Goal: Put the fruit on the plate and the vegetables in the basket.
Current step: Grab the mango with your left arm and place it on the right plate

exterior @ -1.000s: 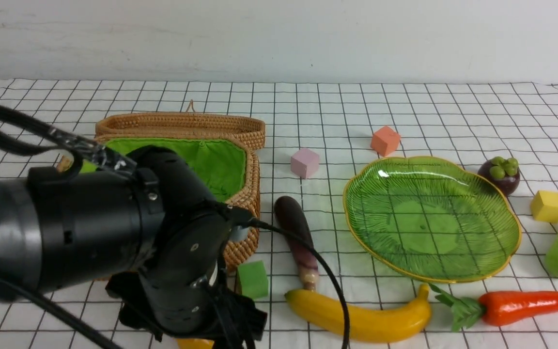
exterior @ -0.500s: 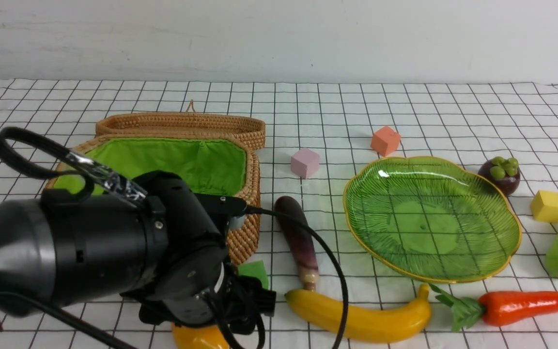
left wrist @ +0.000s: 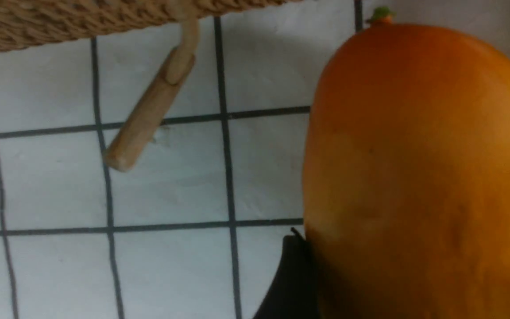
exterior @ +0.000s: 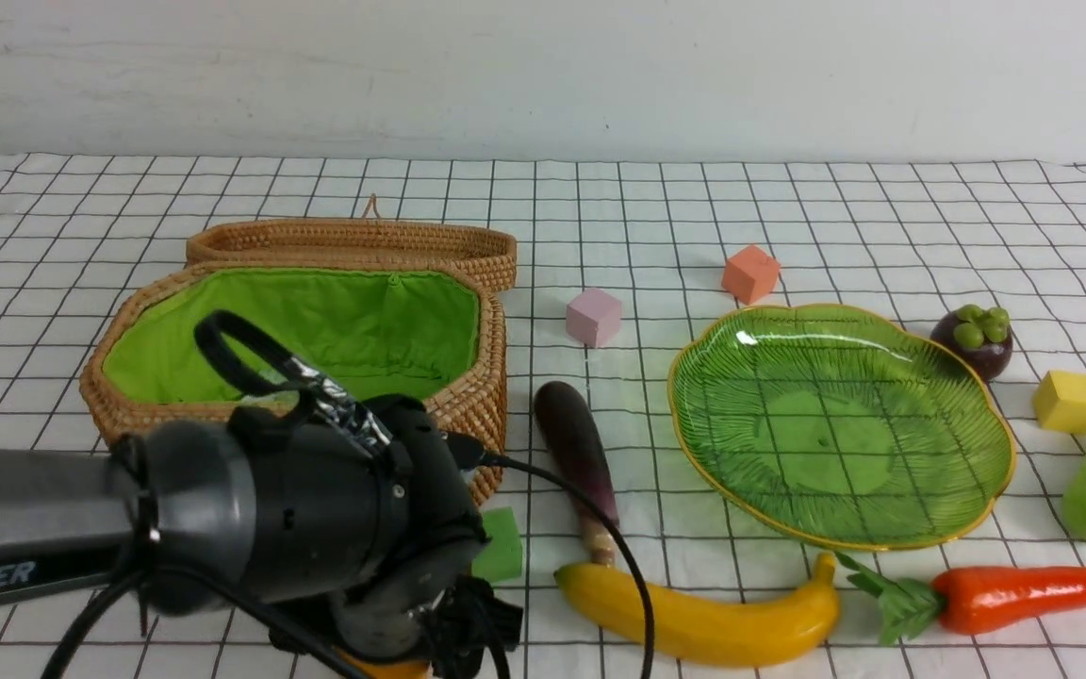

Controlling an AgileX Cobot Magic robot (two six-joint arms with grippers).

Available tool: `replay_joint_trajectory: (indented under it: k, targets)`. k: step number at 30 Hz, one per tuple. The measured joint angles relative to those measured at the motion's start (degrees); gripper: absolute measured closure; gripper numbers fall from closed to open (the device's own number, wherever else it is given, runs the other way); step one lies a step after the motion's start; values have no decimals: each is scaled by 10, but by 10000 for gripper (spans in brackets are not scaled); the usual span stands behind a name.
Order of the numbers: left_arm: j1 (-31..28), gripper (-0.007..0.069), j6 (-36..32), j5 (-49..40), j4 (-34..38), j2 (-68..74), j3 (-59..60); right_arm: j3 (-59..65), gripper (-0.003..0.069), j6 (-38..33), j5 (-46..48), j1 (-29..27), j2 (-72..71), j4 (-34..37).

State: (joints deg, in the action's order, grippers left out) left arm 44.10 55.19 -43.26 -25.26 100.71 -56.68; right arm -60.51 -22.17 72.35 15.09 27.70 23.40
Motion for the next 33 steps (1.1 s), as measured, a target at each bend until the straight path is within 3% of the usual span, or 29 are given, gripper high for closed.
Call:
replay_joint_trajectory:
  k: [4,7,17,19,22,26,28,32,33]
  targets:
    - [0,44,0,3,3,4,0,0,601,0,0,0,0,0]
    - [0,95,0,-7,4,7,0,0,600,0,0,0,0,0]
    - [7,95,-11,-88,10,-19,0,0,600,0,0,0,-1,1]
    - [27,95,-38,-122,27,-71,0,0,600,0,0,0,-1,1]
    - [60,95,-94,-141,59,-126,0,0,600,0,0,0,-1,1]
    - [112,95,-275,-54,127,-200,0,0,595,39,-9,0,-1,-13]
    - [109,95,-341,26,142,-199,-11,0,592,79,-35,0,-1,-35]
    - [83,95,-413,93,173,-152,-63,0,589,152,-79,0,-1,-81]
    - [66,95,-465,109,194,-106,-117,0,590,182,-92,0,-1,-104]
